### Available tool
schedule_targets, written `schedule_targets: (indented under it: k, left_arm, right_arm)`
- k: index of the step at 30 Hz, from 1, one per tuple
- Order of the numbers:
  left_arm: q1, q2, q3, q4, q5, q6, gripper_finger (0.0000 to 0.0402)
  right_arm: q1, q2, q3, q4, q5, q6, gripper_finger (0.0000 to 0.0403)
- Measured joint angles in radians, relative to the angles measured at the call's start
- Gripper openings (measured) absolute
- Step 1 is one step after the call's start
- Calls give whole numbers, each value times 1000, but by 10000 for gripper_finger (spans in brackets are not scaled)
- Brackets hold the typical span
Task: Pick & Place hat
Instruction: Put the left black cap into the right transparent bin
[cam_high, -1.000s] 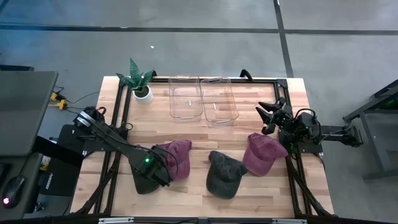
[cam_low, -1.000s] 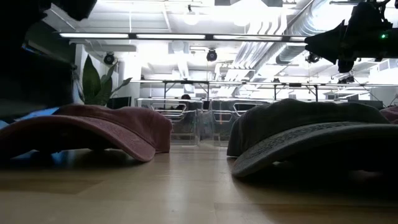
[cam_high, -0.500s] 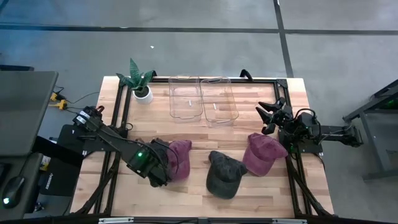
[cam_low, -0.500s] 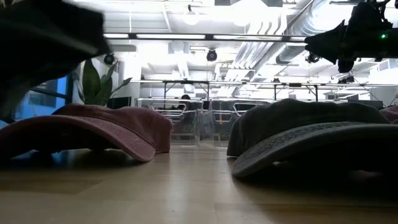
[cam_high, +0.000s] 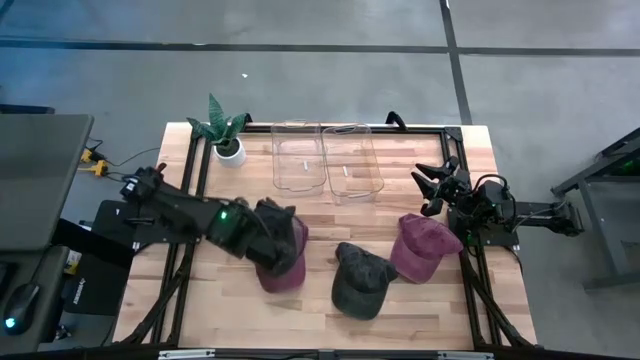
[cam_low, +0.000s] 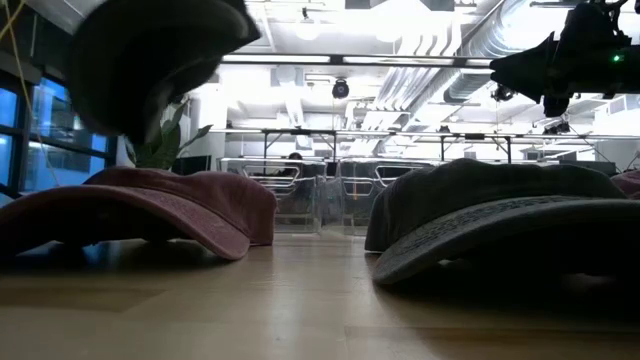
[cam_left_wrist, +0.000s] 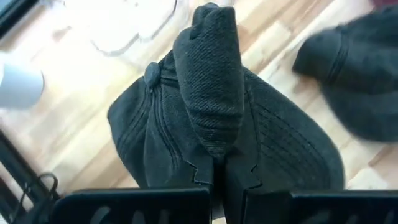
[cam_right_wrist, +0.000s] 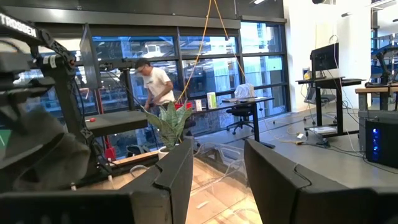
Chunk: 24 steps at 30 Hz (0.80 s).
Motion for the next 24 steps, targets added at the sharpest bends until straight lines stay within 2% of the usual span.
schedule_targets:
  k: [9,15,24]
  left_arm:
    - [179,0,140,145,22,225,0]
    - [307,24,148,346,121,374,0]
    - [466,94,151,631,222,409,0]
  right_arm:
    - [0,0,0,0,0,0,139]
    - [0,0,0,0,0,0,139]
    - [0,0,0,0,0,0,139]
